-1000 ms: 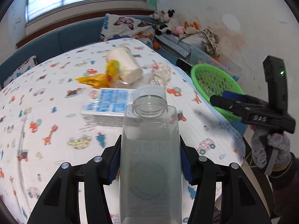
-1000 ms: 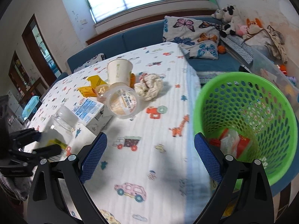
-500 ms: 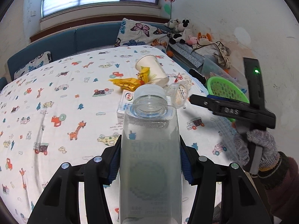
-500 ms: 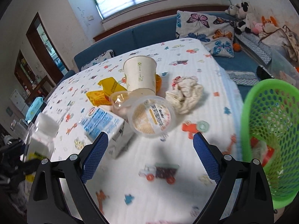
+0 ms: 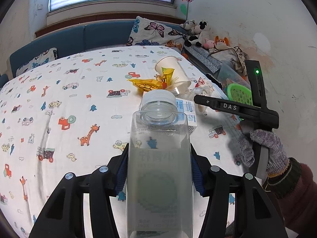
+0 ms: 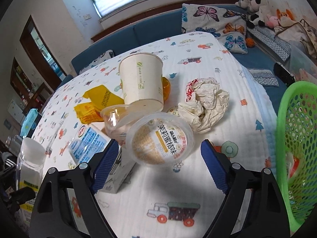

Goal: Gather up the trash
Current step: 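Grasp the round clear plastic cup with the right gripper while left holds the bottle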

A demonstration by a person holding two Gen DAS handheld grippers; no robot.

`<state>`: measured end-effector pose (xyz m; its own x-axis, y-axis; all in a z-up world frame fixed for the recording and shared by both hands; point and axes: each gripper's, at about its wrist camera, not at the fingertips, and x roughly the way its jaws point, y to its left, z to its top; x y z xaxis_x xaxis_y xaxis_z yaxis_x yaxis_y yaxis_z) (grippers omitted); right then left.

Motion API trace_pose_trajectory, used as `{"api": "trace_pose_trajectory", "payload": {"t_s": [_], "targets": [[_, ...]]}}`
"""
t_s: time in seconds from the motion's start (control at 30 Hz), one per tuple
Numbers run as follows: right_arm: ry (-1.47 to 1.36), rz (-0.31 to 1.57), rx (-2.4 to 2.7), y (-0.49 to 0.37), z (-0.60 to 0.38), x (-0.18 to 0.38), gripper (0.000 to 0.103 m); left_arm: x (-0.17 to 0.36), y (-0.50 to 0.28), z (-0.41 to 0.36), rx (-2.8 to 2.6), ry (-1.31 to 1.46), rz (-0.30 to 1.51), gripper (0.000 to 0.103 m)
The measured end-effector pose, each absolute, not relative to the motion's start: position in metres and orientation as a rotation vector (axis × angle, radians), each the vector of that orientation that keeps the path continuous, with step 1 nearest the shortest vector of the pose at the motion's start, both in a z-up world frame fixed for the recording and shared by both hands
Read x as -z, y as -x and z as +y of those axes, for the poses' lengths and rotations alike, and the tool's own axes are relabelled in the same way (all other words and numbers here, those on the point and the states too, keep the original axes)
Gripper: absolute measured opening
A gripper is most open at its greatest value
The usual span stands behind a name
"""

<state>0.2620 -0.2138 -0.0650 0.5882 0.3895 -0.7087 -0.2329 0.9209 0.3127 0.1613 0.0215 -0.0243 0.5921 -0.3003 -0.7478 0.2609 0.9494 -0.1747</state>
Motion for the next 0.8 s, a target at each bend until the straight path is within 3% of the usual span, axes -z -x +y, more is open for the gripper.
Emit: {"api": "trace_pose_trajectory", "payload": {"t_s": [0.53,0.8], "targets": [[-0.235,0.903,-0.384,-0.275,-0.215,0.078,0.071,0.025,-0.16,0.025,0.317,0.059,0.882,0.053],[-0.2,0.871,-0.383,-0.265,-0.212,0.071,0.071,0.023,-0.16,0.022,0.32,0.054,0.882,0.053]]}}
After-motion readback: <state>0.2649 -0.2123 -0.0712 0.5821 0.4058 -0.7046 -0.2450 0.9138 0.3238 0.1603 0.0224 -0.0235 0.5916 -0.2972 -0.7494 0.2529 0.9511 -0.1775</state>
